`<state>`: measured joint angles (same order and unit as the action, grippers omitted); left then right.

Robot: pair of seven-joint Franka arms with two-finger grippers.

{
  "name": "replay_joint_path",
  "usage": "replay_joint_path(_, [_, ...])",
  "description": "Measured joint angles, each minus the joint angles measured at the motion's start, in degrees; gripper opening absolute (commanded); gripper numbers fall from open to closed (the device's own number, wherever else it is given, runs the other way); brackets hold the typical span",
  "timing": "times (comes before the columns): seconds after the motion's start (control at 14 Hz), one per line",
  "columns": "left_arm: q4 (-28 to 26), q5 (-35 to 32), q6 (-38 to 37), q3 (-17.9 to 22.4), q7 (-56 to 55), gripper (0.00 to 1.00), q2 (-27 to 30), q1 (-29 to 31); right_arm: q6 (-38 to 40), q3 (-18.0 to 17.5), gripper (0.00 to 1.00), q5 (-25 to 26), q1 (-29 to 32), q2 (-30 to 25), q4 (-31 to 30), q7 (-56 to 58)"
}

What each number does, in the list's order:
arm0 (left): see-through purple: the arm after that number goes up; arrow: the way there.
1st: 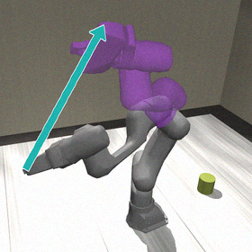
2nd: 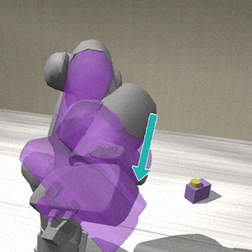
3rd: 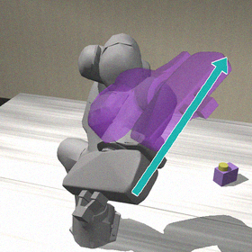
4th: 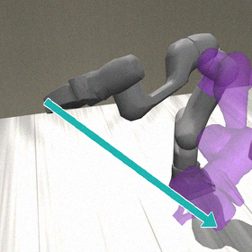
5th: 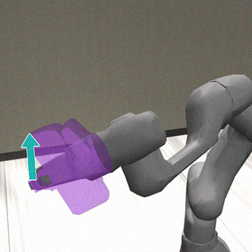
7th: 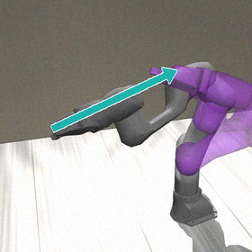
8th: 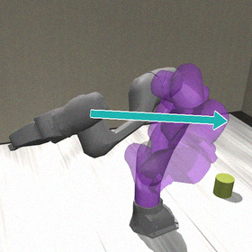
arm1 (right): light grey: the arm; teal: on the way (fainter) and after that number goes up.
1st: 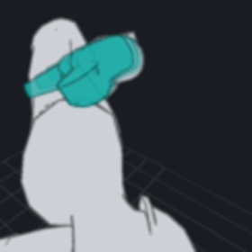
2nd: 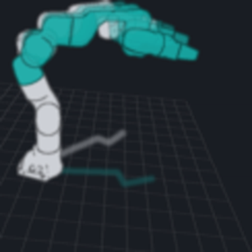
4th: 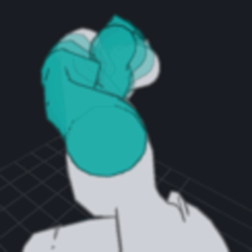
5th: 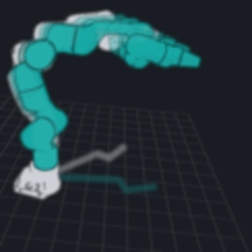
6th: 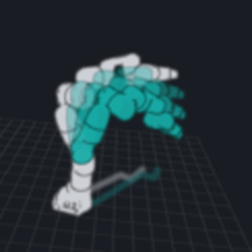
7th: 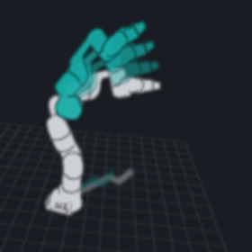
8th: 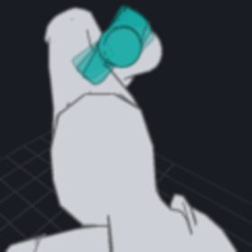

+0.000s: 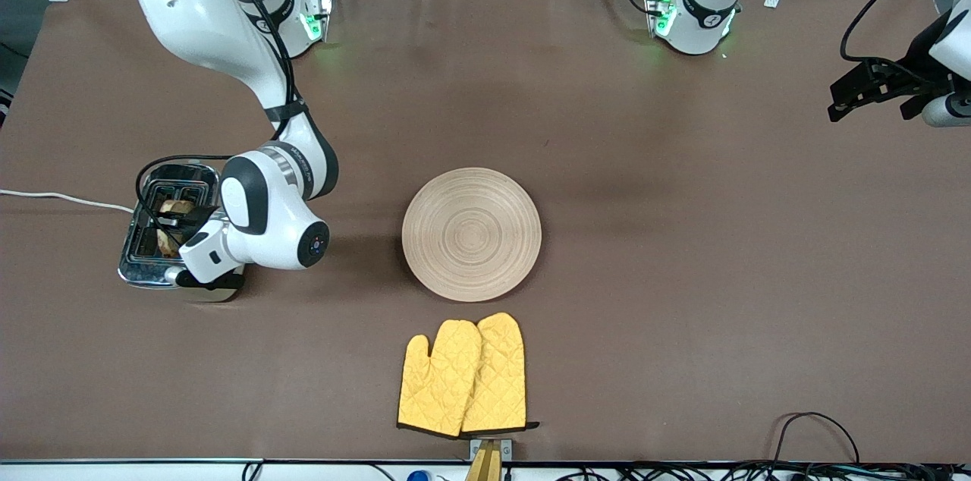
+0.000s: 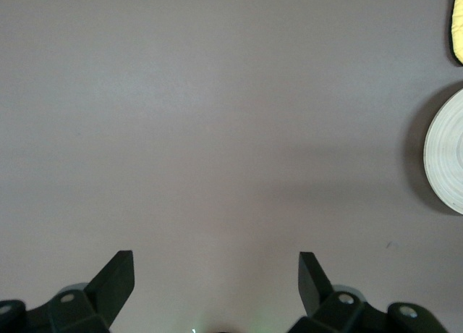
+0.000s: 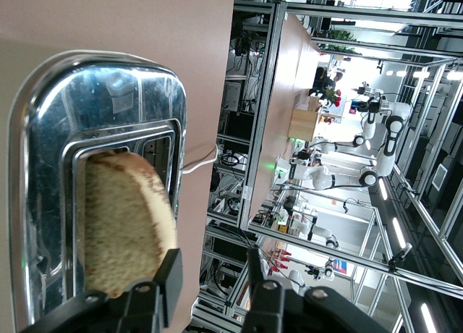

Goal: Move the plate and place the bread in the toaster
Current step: 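Lower the bread into the toaster slot with the right gripper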

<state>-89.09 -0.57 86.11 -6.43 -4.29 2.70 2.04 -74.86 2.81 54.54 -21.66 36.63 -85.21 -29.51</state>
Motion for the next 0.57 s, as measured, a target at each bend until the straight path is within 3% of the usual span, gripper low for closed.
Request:
replay_joint_path(0.36, [0.0,0.0,0.0,0.0,0.0,1.0,0.0,0.0,-0.31,0.01,0.95,-0.19,0.43,0.0,0.01,-0.3])
replay_joint_path(0.43, [0.0,0.0,0.0,0.0,0.0,1.0,0.0,0.0,-0.85,0.01,1.0,-0.39,0.69,0.0,0.03,-0.31])
replay_joint_path(0.57, [0.0,0.0,0.01,0.0,0.02,1.0,0.0,0.0,-1.17,0.01,1.0,-0.8,1.27,0.0,0.26,-0.35])
